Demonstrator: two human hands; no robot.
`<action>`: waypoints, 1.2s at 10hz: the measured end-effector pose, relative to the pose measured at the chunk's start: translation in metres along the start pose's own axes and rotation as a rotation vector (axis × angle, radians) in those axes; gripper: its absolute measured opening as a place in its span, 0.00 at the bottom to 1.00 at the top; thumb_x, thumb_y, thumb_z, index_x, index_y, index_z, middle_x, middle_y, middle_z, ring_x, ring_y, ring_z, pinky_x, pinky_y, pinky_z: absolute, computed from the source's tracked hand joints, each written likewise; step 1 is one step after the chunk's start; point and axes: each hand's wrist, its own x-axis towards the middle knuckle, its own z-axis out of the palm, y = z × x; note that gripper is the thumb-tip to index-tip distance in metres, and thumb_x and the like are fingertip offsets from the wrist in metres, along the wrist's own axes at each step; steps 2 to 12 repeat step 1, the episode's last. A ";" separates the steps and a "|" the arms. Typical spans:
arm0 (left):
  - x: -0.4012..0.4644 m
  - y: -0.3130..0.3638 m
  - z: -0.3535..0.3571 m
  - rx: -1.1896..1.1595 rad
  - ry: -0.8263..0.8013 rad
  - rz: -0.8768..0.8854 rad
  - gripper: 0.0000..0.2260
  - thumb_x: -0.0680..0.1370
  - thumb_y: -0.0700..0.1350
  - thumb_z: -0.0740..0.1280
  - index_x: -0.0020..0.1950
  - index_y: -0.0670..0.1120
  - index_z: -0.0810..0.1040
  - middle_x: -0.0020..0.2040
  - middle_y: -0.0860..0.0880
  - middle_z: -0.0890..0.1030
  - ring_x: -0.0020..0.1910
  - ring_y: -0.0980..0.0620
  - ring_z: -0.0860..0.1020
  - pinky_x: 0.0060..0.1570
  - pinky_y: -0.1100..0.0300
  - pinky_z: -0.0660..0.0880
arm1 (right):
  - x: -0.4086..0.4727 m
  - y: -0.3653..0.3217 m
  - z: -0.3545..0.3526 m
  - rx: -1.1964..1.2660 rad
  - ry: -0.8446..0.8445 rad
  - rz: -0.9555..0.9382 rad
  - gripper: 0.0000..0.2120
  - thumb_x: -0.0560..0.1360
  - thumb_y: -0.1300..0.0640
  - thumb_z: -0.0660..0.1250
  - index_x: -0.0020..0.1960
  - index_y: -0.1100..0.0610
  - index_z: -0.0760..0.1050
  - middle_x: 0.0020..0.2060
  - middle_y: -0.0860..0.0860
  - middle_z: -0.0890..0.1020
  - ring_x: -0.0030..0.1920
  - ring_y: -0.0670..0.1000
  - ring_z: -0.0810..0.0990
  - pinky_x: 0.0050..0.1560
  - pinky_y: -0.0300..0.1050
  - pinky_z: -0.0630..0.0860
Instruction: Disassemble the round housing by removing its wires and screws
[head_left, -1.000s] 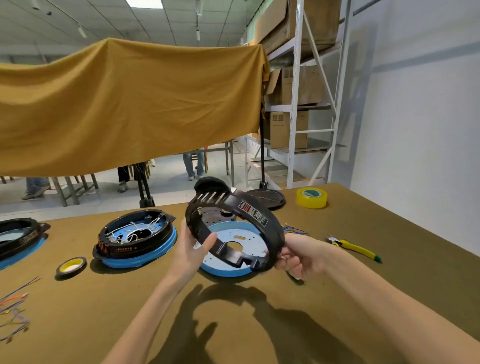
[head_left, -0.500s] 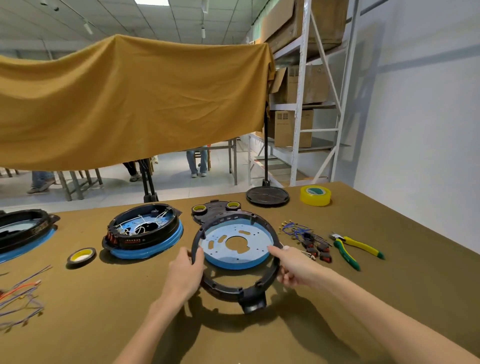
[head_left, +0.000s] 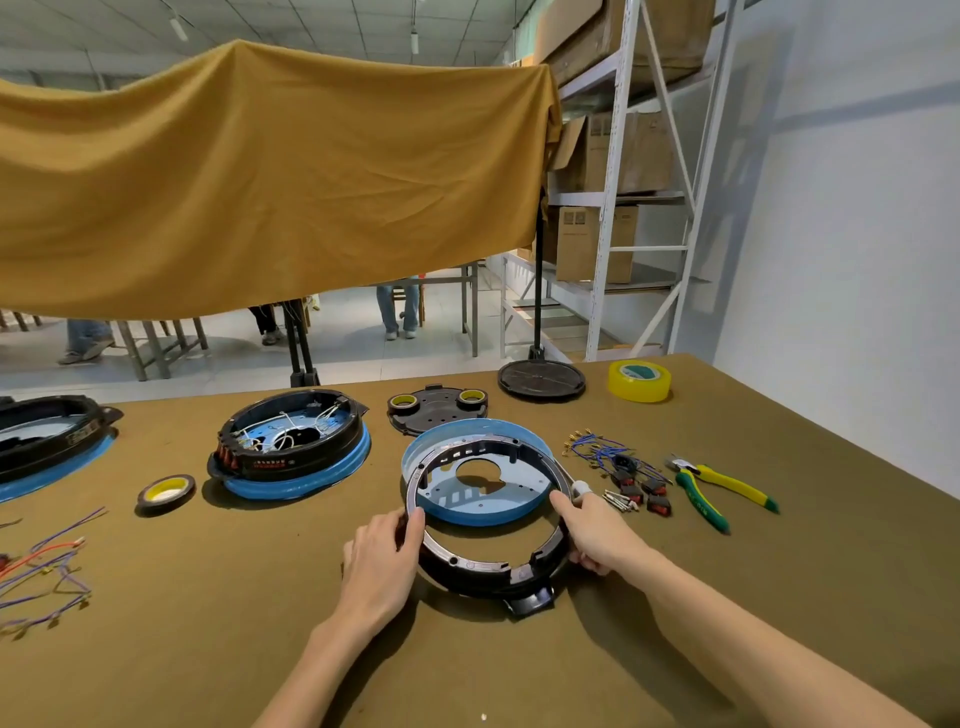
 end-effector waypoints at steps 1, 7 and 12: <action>-0.003 0.001 -0.001 -0.027 0.001 0.032 0.34 0.82 0.68 0.48 0.83 0.52 0.60 0.76 0.49 0.72 0.74 0.49 0.68 0.75 0.47 0.61 | -0.019 -0.001 -0.019 0.078 0.100 -0.138 0.16 0.83 0.40 0.59 0.58 0.53 0.70 0.33 0.48 0.78 0.28 0.44 0.73 0.28 0.38 0.69; -0.003 0.001 -0.001 -0.027 0.001 0.032 0.34 0.82 0.68 0.48 0.83 0.52 0.60 0.76 0.49 0.72 0.74 0.49 0.68 0.75 0.47 0.61 | -0.019 -0.001 -0.019 0.078 0.100 -0.138 0.16 0.83 0.40 0.59 0.58 0.53 0.70 0.33 0.48 0.78 0.28 0.44 0.73 0.28 0.38 0.69; -0.003 0.001 -0.001 -0.027 0.001 0.032 0.34 0.82 0.68 0.48 0.83 0.52 0.60 0.76 0.49 0.72 0.74 0.49 0.68 0.75 0.47 0.61 | -0.019 -0.001 -0.019 0.078 0.100 -0.138 0.16 0.83 0.40 0.59 0.58 0.53 0.70 0.33 0.48 0.78 0.28 0.44 0.73 0.28 0.38 0.69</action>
